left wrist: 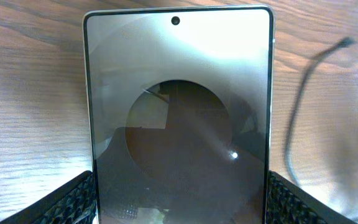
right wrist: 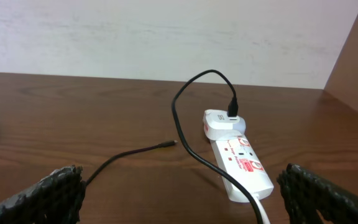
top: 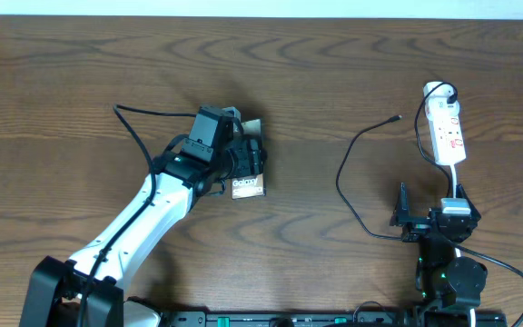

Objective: Plug charger to phone and switch on socket
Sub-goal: 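Lift the phone with the left gripper and turn it upright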

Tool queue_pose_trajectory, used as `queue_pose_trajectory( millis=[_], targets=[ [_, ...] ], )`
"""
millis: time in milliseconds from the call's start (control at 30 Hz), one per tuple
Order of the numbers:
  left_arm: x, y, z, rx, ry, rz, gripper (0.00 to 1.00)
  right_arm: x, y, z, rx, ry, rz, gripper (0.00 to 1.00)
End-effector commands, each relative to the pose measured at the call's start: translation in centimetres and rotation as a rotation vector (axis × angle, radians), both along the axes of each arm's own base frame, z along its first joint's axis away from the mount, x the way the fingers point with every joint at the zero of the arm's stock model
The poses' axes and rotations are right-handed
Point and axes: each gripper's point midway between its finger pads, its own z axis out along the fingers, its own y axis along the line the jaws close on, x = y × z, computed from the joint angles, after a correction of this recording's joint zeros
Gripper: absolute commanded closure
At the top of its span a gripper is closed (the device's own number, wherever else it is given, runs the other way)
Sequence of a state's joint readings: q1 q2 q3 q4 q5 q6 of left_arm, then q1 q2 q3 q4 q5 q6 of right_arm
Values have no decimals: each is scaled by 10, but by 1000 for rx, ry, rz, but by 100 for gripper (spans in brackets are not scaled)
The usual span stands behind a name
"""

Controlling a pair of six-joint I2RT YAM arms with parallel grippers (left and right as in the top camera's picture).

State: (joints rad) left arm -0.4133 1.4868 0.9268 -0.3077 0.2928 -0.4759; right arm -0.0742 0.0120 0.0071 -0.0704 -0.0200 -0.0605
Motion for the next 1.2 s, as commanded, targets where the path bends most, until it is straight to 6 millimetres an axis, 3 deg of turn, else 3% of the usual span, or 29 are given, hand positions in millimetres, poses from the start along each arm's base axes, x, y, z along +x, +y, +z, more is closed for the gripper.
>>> queue_pose_trajectory(
  millis=[0,600,900,1167],
  targets=[
    [-6,-17,20,-122,7,-38,42,0,2,0,-8,0,11,1],
    [-19,-72,77,-537,81,-162,42,0,2,-1,-8,1,11,1],
    [-14,-85,109,-699,107,-149,42,0,2,0,-8,0,11,1],
    [-10,-88,123,-796,193,-66,42,0,2,-1,-8,1,11,1]
  ],
)
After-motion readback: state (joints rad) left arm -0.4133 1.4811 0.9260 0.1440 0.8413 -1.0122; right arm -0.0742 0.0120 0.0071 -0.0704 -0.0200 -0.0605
